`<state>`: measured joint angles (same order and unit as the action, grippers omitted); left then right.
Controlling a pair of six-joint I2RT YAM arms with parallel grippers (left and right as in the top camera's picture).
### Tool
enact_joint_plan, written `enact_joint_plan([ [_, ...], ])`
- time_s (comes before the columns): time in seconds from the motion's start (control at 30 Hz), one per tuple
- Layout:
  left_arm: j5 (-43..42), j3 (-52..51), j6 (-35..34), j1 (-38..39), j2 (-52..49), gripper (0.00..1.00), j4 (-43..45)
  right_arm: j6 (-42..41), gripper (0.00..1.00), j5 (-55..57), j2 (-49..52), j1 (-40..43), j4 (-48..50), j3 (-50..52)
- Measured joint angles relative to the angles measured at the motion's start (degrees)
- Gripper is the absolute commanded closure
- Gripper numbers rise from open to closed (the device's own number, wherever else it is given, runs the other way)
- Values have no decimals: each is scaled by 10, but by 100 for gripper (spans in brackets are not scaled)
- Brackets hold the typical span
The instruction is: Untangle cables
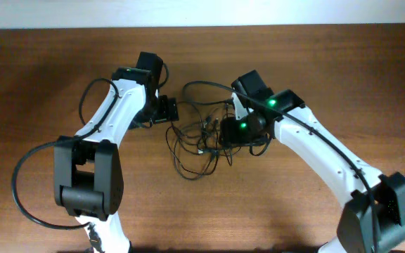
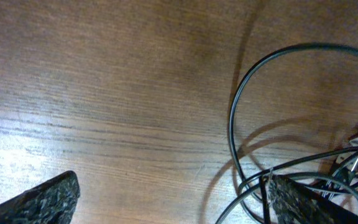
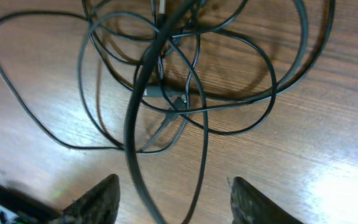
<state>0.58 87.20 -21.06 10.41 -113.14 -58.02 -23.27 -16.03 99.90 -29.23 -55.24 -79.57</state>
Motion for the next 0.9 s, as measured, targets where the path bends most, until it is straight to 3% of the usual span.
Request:
enact_joint_plan([
  [0.07,-2,0,0,0,0,6,4,-1,75,3,17,-7,2,0],
  [0.1,-2,0,0,0,0,29,8,0,80,5,18,-7,2,0],
  [0.13,-2,0,-9,0,0,77,10,0,88,8,19,-7,4,0],
  [0.17,-4,0,-15,0,0,100,11,-1,96,9,19,-7,8,0],
  [0.23,-35,0,-20,0,0,100,11,2,96,11,19,-7,14,0],
  [0.5,-238,0,97,1,0,100,9,-1,96,14,19,-7,24,0],
  [0.6,-216,-39,101,2,0,100,35,0,96,20,19,-7,23,0],
  [0.77,-157,-103,32,2,0,100,107,-6,96,23,19,-8,39,-1],
  [0.9,-142,-106,2,7,0,98,117,-8,96,27,12,-8,30,-83],
])
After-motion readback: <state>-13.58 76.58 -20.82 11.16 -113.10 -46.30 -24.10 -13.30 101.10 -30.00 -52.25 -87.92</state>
